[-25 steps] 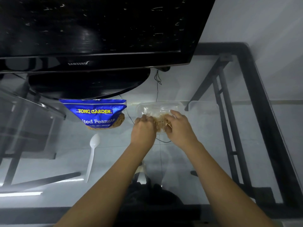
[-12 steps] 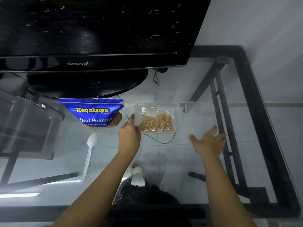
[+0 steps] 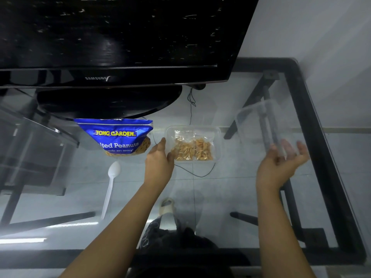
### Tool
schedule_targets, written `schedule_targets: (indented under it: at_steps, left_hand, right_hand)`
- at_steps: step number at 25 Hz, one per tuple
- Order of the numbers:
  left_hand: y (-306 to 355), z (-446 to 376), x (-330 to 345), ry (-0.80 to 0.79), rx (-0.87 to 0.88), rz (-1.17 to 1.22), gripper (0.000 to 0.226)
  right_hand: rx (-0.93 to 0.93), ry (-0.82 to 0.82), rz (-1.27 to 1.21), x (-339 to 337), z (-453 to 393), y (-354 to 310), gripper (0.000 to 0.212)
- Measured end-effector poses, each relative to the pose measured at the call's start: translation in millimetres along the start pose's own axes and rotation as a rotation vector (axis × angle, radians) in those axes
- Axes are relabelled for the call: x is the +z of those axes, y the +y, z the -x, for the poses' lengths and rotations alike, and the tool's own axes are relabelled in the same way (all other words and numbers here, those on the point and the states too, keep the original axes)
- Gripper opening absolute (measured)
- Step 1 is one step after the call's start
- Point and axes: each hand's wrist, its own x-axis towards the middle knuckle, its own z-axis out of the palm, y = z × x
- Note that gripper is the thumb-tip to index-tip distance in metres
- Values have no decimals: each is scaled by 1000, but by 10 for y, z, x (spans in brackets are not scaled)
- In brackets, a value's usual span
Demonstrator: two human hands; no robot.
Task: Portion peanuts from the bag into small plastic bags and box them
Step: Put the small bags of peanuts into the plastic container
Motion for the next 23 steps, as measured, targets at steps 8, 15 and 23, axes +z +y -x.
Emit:
schedule_targets:
  at_steps: [8,15,23]
  left_hand:
    - [174,133,-136,26,-36,492,41]
    - [-55,18,-10,43,-157,240,37]
    - [-96,-17,-99,2,-244,321,33]
  right_hand:
    - [132,-543,131,357,271,-3,25]
    - [160,-665,437,745,250,326,41]
    - [73,-612,421,572,173,370,34]
